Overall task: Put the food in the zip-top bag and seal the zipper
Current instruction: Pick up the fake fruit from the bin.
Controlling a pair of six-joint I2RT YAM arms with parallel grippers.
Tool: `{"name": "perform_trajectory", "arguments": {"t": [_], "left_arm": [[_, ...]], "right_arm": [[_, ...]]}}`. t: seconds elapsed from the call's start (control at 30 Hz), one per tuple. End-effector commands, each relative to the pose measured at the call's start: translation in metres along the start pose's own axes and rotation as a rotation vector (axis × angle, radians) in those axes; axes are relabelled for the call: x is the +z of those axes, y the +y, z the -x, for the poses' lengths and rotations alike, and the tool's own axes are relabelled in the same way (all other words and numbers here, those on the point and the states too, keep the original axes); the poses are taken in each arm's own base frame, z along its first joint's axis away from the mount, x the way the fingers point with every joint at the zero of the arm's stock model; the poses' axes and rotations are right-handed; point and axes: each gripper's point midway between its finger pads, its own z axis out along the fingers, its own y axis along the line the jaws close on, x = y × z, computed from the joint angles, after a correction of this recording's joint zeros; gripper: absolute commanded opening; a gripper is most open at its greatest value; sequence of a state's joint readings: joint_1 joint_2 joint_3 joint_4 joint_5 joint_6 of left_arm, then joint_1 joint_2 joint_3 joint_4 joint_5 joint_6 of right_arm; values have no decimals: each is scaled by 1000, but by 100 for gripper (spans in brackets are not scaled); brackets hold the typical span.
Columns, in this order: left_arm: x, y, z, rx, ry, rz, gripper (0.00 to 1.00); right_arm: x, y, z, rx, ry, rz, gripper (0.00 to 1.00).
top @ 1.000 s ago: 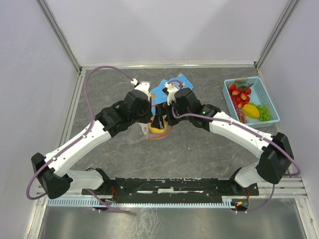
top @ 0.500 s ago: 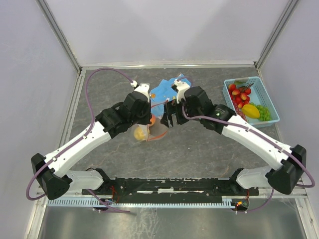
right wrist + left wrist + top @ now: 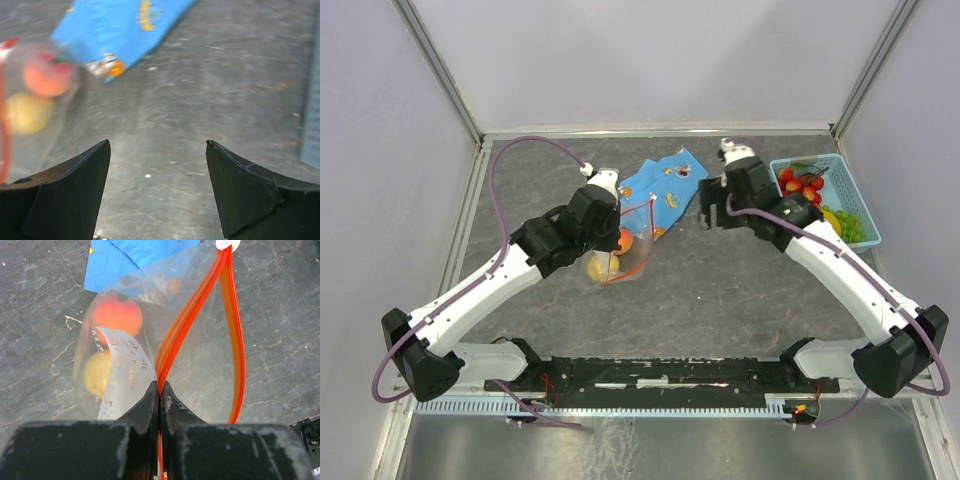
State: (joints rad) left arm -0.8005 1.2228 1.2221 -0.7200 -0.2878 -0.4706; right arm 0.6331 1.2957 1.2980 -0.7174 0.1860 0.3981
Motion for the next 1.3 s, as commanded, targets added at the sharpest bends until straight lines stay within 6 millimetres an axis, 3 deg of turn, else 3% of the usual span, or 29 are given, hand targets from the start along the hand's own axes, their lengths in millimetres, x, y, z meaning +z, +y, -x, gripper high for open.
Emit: {"name": "perform_trajectory", "arguments": {"t": [0.0,0.2,0.27,0.5,0.73,0.97,1.27], "left_arm": [[-16,4,20,-19,-66,17,3],[-16,6,21,-12,-67,29,3],[-15,7,20,-5,-64,34,3],[-14,4,20,12,-56,23,3],[-15,10,19,46,-65,40,3],[-19,13,19,60,-80,38,3],[-15,14,14,64,-69,43,3]], "right_arm": [[-7,-70,23,36,-28,-186,84],[-4,-160,25,41,27,-386,88],[0,-185,25,48,54,-424,95],[9,-243,19,13,224,-456,100],[21,-315,-7,-30,343,-542,97],[46,-358,-26,4,379,-528,92],[84,-374,-74,48,488,-426,80]]}}
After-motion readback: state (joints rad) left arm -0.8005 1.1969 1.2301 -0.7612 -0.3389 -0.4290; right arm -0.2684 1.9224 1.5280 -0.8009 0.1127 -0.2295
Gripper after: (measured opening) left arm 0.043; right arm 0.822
